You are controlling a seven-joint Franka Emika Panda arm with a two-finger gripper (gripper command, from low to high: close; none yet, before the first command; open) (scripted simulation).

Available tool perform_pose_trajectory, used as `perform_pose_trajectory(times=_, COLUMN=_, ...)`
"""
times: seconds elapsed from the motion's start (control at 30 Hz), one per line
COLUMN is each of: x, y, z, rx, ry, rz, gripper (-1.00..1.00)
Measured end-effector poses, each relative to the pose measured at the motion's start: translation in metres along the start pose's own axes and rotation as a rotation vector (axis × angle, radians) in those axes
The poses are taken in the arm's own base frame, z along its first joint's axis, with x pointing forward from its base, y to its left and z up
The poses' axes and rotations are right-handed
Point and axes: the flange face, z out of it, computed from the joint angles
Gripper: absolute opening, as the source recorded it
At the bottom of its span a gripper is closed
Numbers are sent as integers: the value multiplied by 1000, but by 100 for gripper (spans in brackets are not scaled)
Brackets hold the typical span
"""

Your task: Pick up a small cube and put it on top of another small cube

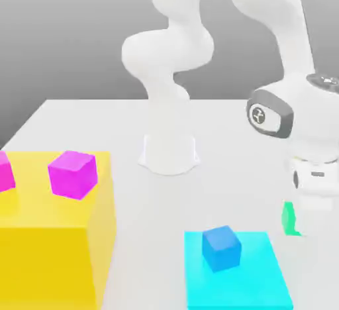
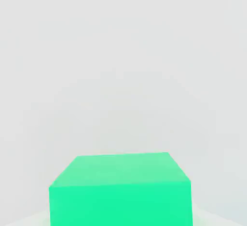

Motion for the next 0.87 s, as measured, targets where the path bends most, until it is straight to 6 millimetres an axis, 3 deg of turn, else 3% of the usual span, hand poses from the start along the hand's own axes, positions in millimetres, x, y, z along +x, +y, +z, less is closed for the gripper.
perform_pose_trajectory(times=0.1, x=4, y=92, z=-39, rx=-12, ry=9, rz=38, gripper=-100)
perform_pose_trajectory(times=0.23, x=-20, y=203, z=-94, rx=-25, ry=13, rz=54, gripper=-100)
perform_pose_trajectory(times=0.33, x=-63, y=282, z=-135, rx=-30, ry=9, rz=73, gripper=-100)
perform_pose_trajectory(times=0.43, x=-119, y=348, z=-173, rx=-28, ry=2, rz=81, gripper=-100)
perform_pose_trajectory(times=0.6, x=-233, y=424, z=-219, rx=-2, ry=-9, rz=101, gripper=-100)
perform_pose_trajectory(times=0.67, x=-262, y=438, z=-208, rx=8, ry=-9, rz=109, gripper=-100)
perform_pose_trajectory(times=0.73, x=-271, y=442, z=-182, rx=10, ry=-9, rz=113, gripper=-100)
perform_pose_trajectory(times=0.77, x=-274, y=442, z=-172, rx=10, ry=-10, rz=115, gripper=100)
perform_pose_trajectory(times=0.87, x=-274, y=442, z=-172, rx=10, ry=-10, rz=115, gripper=100)
